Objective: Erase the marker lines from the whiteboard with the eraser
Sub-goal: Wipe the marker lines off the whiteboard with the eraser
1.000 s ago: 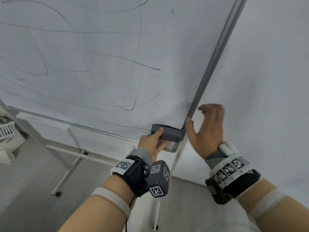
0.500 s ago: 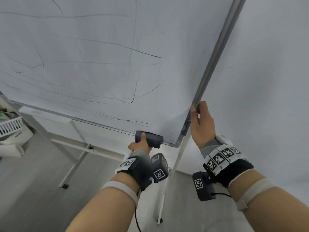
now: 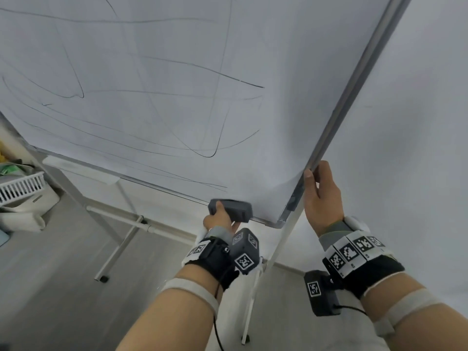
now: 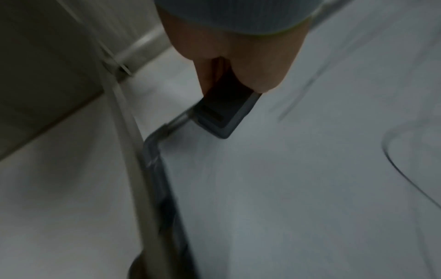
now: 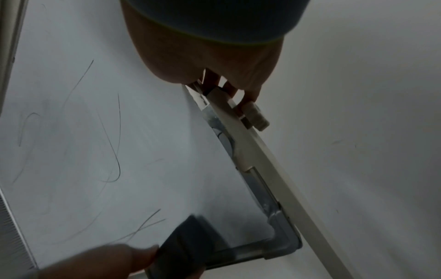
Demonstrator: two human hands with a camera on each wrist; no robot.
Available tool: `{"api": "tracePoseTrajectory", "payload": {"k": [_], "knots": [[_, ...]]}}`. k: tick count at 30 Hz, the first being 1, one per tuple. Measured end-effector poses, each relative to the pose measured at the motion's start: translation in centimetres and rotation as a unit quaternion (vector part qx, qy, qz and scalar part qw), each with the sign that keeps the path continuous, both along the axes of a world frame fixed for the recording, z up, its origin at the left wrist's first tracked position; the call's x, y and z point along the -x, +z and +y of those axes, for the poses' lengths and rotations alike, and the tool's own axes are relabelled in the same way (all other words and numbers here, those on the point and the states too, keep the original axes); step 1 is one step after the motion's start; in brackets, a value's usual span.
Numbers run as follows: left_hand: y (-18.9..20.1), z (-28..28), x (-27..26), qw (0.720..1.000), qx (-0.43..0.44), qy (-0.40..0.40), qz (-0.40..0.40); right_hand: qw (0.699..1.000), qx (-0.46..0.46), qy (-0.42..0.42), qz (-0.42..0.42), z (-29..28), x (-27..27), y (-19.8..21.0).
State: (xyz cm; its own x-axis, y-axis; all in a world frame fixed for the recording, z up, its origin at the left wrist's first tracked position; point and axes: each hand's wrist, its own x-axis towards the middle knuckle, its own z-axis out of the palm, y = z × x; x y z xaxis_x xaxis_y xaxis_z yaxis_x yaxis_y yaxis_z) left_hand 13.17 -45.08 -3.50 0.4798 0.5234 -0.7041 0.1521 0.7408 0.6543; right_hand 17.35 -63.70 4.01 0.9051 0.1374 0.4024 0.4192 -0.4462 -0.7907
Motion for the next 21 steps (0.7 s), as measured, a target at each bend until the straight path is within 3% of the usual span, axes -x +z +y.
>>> {"api": "tracePoseTrajectory", "payload": {"k": [5, 9, 11, 13, 17, 19, 21], "knots": [[2.5, 1.8, 0.5, 1.000, -0.015, -0.010, -0.008, 1.000, 0.001, -0.005, 0.009, 0.0, 0.0, 0.0], [7.3, 1.2, 0.1, 0.990, -0.085, 0.031, -0.110, 1.000, -0.010, -0.004, 0.020, 0.3, 0.2, 0.8], [9.9, 0.0, 0.1, 0.972, -0.171, 0.016, -0.158, 1.000, -0.011, 0.002, 0.025, 0.4, 0.3, 1.0], [12.5, -1.3, 0.2, 0.926, -0.331, -0.021, -0.180, 0.999, -0.018, 0.013, 0.029, 0.5, 0.4, 1.9], [16.2, -3.0, 0.8, 0.776, -0.579, -0.063, -0.240, 0.995, -0.098, -0.005, -0.029, 1.2, 0.0, 7.1], [17.1, -3.2, 0.7, 0.692, -0.679, -0.075, -0.234, 0.986, -0.143, -0.028, -0.076, 1.9, -0.5, 10.0], [17.6, -3.1, 0.5, 0.628, -0.743, -0.076, -0.219, 0.979, -0.167, -0.046, -0.106, 2.4, -0.9, 12.0]]}}
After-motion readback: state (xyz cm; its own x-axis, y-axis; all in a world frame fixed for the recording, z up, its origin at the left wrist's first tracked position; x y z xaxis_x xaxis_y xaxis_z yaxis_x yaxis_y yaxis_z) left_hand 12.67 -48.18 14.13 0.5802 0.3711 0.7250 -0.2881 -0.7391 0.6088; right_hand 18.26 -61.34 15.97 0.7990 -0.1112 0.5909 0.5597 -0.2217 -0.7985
